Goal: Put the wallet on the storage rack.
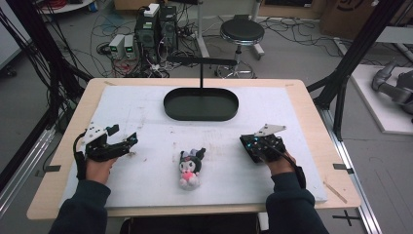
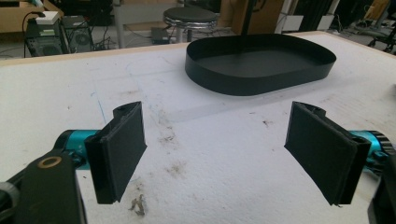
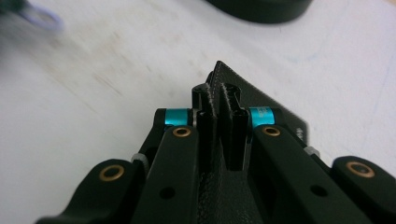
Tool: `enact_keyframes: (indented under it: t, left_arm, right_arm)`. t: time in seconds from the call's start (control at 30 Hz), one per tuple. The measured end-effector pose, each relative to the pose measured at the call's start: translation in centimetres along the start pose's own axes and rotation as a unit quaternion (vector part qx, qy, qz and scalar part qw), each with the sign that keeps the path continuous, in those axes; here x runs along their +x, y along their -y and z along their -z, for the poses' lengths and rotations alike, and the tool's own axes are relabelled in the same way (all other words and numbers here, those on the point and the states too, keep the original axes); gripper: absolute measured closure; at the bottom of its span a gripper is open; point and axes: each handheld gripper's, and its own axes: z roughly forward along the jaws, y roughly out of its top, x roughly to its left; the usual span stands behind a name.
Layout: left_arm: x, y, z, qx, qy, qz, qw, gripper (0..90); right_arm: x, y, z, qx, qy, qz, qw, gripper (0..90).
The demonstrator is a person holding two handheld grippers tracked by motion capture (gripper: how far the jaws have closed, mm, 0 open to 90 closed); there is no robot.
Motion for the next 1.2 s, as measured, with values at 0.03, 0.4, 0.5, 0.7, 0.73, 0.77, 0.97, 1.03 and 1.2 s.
enact_keyframes:
  t: [0.03, 0.4, 0.5, 0.7, 0.73, 0.77, 0.97, 1.03, 1.2]
  left_arm:
    - [0.0, 0.0, 0.0, 0.0, 0.0, 0.0, 1.0, 19.7]
    - [0.1, 0.0, 0.0, 0.001, -0.001, 0.002, 1.0, 19.7]
    - [0.0, 0.0, 0.0, 0.001, -0.001, 0.003, 1.0, 19.7]
    - [0.0, 0.0, 0.0, 0.002, -0.001, 0.002, 1.0, 19.7]
    - [0.0, 0.0, -0.1, 0.002, -0.001, 0.002, 1.0, 19.7]
    - [0.0, 0.0, -0.1, 0.003, 0.0, 0.001, 1.0, 19.7]
    - [0.0, 0.1, -0.1, 0.003, -0.001, 0.002, 1.0, 19.7]
    - [0.0, 0.1, -0.1, 0.004, -0.001, 0.002, 1.0, 19.7]
    - [0.0, 0.1, 0.0, 0.004, -0.004, 0.003, 1.0, 19.7]
  right_arm:
    - [-0.1, -0.2, 0.4, -0.012, -0.01, -0.006, 0.9999, 87.1]
    - [-1.5, -0.3, 3.1, -0.07, -0.014, -0.051, 0.9962, 89.2]
    - [-2.0, 0.0, 3.3, -0.06, 0.032, -0.048, 0.9966, 89.3]
    - [-3.4, 0.5, 3.2, -0.053, 0.105, -0.06, 0.9912, 89.3]
    - [-3.4, 0.5, 3.2, -0.053, 0.105, -0.06, 0.9912, 89.3]
    - [-3.5, 0.4, 3.1, -0.054, 0.112, -0.062, 0.9903, 89.3]
    - [-3.4, 0.3, 2.6, -0.055, 0.145, -0.044, 0.9869, 89.1]
    - [-3.5, 0.4, 2.4, -0.057, 0.14, -0.052, 0.9872, 88.5]
    - [-3.8, 0.7, 2.5, -0.085, 0.146, -0.072, 0.983, 68.6]
